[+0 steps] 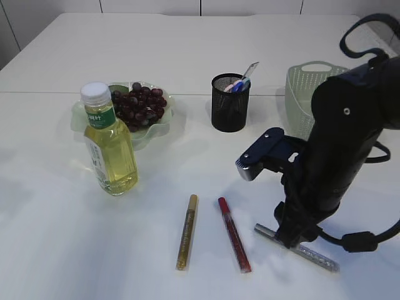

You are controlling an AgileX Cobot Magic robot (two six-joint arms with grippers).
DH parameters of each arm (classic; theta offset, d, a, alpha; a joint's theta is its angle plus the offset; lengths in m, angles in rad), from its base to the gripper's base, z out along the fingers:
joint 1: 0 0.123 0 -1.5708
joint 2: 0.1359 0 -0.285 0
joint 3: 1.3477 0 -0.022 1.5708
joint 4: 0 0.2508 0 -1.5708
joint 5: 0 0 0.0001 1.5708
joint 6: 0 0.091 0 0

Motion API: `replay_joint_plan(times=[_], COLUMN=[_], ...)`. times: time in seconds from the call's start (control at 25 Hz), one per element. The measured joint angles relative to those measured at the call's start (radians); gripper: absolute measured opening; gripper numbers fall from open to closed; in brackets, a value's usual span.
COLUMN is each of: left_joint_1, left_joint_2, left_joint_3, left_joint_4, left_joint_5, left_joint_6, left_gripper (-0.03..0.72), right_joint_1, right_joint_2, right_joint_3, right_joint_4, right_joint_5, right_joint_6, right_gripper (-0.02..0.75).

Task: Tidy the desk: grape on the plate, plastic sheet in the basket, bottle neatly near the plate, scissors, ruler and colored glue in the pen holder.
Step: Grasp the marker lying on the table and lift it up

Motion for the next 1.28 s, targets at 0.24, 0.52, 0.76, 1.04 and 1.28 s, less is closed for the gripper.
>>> replay_joint_plan(times=[0.24,0.52,0.76,1.04,1.28], left_joint_1=[0.0,0.0,0.0,0.0,0.0], left_joint_2=[0.0,0.0,0.0,0.0,0.0], left_joint_3=[0.0,0.0,0.0,0.0,0.0], left_joint_4=[0.0,0.0,0.0,0.0,0.0], left_joint_5=[0.0,0.0,0.0,0.0,0.0], left_joint_6=[0.001,0.001,0.002,0.002,0.002], left_gripper=[0.415,0.415,0.415,0.415,0.415], right_joint_1=[0.0,0.0,0.0,0.0,0.0], right_joint_2=[0.069,0.12,0.16,0.167,0.167], right_joint_3=[0.0,0.0,0.0,0.0,-0.002], right_joint_4=[0.009,0.011,0.011,0.017,0.017], right_joint_5=[-0.033,-0.072,-0.095,-0.1,-0.108], right_joint_6=[-0.005,-0.005,-0.005,-0.007,-0.007], right_gripper=[0.405,0.405,0.405,0.284,0.151])
